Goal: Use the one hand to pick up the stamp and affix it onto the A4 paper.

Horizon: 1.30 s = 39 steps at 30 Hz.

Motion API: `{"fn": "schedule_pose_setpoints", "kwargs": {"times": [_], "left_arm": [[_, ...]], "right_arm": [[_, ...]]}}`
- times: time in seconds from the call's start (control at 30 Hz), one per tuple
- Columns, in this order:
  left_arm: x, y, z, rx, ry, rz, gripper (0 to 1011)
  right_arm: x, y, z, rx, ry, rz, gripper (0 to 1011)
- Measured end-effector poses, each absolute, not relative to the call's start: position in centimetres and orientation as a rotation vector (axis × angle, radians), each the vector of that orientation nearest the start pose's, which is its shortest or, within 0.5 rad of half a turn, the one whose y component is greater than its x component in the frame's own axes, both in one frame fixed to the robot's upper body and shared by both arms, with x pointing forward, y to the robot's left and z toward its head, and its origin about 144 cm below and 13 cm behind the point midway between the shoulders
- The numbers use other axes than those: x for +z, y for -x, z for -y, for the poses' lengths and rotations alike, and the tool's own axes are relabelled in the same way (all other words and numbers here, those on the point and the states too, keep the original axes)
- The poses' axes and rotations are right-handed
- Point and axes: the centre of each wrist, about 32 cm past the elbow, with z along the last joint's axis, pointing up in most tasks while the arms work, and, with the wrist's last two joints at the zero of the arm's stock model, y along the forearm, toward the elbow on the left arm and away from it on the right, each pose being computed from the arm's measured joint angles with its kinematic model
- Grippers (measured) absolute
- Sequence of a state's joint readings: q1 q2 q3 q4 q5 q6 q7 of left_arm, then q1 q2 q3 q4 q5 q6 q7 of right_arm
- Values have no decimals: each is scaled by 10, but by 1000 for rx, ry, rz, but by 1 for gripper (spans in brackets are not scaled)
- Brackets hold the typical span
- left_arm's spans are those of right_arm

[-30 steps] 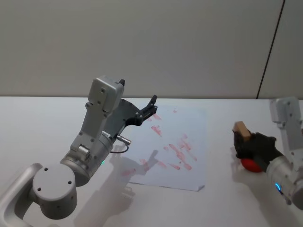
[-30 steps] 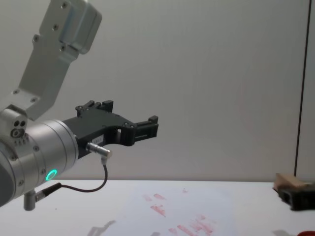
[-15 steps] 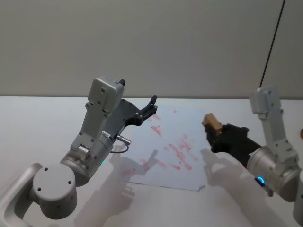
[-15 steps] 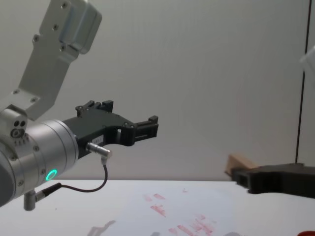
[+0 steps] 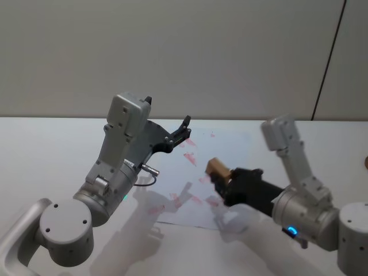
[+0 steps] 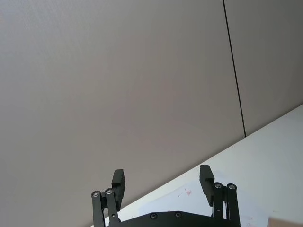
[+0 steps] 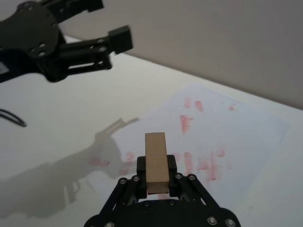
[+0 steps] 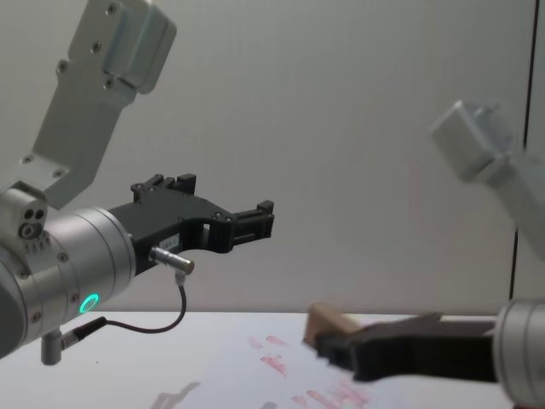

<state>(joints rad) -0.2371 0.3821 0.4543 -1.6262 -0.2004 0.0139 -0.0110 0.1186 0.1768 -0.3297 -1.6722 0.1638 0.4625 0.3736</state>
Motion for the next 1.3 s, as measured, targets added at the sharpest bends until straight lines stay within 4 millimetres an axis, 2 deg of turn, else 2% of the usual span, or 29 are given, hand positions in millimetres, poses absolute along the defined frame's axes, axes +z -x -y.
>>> {"fn": "schedule_pose_setpoints", "kwargs": {"times": [0.43,0.87,1.3], "left_arm": [[1204,-492,-198,1124,-61,268,1003],[1204,-492,-198,1124,-61,268,1003],[1204,-492,-198,1124,-61,268,1003]], "right_arm": [[1174,-475,151,-745,392,-210,221],[1158,-479,144,-768,481,-196,221],[1153,-484,140,-798,505,-198,221]]}}
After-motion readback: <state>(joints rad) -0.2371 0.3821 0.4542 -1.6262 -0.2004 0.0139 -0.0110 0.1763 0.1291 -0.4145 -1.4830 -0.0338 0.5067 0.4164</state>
